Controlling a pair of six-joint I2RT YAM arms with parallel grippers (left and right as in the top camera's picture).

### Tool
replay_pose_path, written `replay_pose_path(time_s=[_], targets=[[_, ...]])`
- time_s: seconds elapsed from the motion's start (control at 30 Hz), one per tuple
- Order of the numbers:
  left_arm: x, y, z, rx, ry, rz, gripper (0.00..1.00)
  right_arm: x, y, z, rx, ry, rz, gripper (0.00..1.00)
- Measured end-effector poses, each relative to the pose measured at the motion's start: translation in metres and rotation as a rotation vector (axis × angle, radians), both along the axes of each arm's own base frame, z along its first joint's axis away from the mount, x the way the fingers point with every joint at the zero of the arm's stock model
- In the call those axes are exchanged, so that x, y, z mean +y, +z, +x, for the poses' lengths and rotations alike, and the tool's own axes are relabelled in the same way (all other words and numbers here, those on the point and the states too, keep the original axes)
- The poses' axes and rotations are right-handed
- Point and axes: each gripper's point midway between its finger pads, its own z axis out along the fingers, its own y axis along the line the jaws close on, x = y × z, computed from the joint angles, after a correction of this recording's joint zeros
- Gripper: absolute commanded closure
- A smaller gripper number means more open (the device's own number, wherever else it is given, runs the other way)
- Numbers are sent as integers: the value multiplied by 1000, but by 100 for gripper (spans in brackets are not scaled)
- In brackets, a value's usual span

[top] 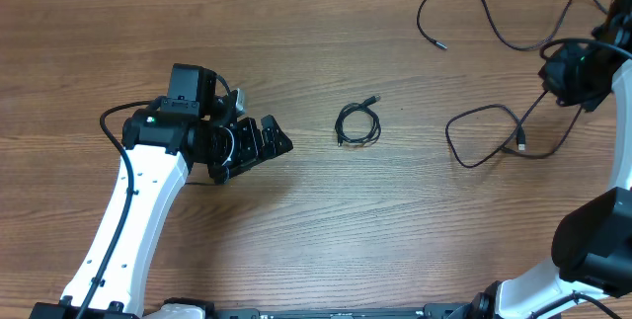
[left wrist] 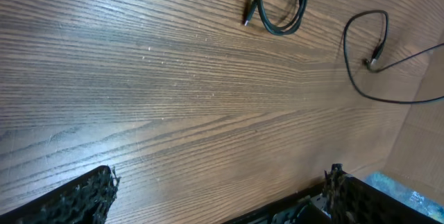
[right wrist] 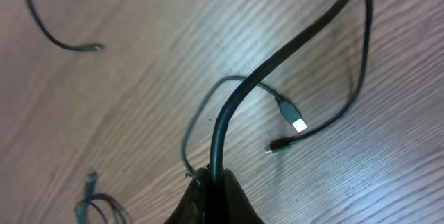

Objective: Untangle cables
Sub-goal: 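Carry the right gripper's cable to the back-right and lay it down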

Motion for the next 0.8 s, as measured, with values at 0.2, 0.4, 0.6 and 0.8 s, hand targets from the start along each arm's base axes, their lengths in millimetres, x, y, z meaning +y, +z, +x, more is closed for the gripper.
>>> replay_pose_path(time_s=[0.2,0.4,0.6,0.8], targets=[[0,0,2,-7,1,2,2,6,-27,-16,75,0,27,74],[0,0,2,-7,1,2,2,9,-30,-20,93,5,40,17],[0,0,2,-7,1,2,2,13,-30,-19,85,14,67,11],[0,0,2,-7,1,2,1,15,-12,-15,62,19,72,3]])
